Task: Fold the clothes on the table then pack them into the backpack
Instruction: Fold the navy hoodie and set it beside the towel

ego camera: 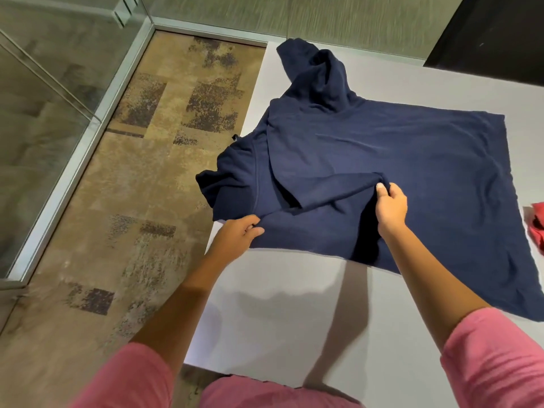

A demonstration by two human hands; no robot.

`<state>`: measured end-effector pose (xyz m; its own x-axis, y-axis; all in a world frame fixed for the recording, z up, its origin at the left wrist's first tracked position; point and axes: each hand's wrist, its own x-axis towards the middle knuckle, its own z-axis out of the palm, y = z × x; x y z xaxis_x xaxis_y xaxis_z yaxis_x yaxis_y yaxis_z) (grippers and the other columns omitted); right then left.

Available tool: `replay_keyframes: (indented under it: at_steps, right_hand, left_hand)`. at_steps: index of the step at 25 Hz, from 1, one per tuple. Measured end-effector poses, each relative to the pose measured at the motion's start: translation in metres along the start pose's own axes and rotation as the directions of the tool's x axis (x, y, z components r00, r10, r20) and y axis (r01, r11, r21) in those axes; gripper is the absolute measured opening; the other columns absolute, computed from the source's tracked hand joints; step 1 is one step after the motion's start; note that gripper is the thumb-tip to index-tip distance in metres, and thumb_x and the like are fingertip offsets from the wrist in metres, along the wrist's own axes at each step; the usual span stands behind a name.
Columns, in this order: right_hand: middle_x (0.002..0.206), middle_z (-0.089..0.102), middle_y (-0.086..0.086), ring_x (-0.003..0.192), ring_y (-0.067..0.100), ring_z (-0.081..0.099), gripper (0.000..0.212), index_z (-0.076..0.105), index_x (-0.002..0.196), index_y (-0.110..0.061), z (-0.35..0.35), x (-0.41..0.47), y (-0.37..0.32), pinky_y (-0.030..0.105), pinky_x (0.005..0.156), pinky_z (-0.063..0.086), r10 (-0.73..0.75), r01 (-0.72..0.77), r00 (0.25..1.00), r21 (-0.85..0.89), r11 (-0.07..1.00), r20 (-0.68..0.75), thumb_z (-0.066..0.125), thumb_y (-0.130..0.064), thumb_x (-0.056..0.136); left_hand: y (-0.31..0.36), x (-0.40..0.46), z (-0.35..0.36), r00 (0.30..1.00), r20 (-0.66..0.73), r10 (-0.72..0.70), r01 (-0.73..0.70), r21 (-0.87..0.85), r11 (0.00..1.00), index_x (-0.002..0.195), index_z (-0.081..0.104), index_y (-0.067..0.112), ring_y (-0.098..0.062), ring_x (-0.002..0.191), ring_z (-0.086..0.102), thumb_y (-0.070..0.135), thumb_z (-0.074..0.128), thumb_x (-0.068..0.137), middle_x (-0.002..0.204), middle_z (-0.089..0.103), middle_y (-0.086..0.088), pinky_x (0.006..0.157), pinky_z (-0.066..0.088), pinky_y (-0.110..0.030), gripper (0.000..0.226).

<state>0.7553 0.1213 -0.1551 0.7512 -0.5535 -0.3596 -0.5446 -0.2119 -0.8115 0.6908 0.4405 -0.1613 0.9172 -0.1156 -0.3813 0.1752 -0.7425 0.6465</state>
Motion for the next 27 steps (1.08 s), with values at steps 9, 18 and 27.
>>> replay_keyframes:
  at_steps: [9,18,27]
  right_hand:
    - [0.11,0.061,0.006,0.102,0.023,0.058,0.028,0.065,0.108,-0.01,0.082,-0.064,-0.02,0.04,0.086,0.049,-0.621,0.89,0.4,-0.126,0.438,0.674,0.054,-0.003,0.083]
    - [0.088,0.062,0.001,0.082,0.016,0.052,0.018,0.068,0.099,-0.011,0.118,-0.069,-0.04,0.027,0.073,0.039,-0.196,0.755,0.5,-0.314,0.575,0.843,0.064,-0.025,0.09]
    - [0.11,0.059,0.01,0.099,0.029,0.057,0.028,0.059,0.112,-0.007,0.138,-0.069,-0.021,0.041,0.081,0.05,-0.247,0.685,0.675,-0.467,0.559,0.695,0.066,-0.019,0.088]
  left_hand:
    - [-0.019,0.012,-0.001,0.995,-0.096,-0.024,0.02,-0.039,0.999,0.077,0.063,0.009,-0.021,0.069,0.06,0.036,0.048,0.098,0.07,0.065,0.0,0.063,0.049,-0.035,0.038]
    - [-0.041,-0.001,-0.012,0.992,0.002,-0.127,0.116,-0.421,0.9,0.099,0.071,0.018,-0.005,0.059,0.053,0.042,0.054,0.095,0.08,0.069,0.011,0.061,0.045,-0.027,0.03]
    - [-0.023,0.025,-0.006,0.979,-0.083,-0.185,0.182,-0.048,0.982,0.074,0.064,0.01,-0.024,0.07,0.06,0.029,0.064,0.088,0.065,0.06,-0.001,0.067,0.054,-0.038,0.024]
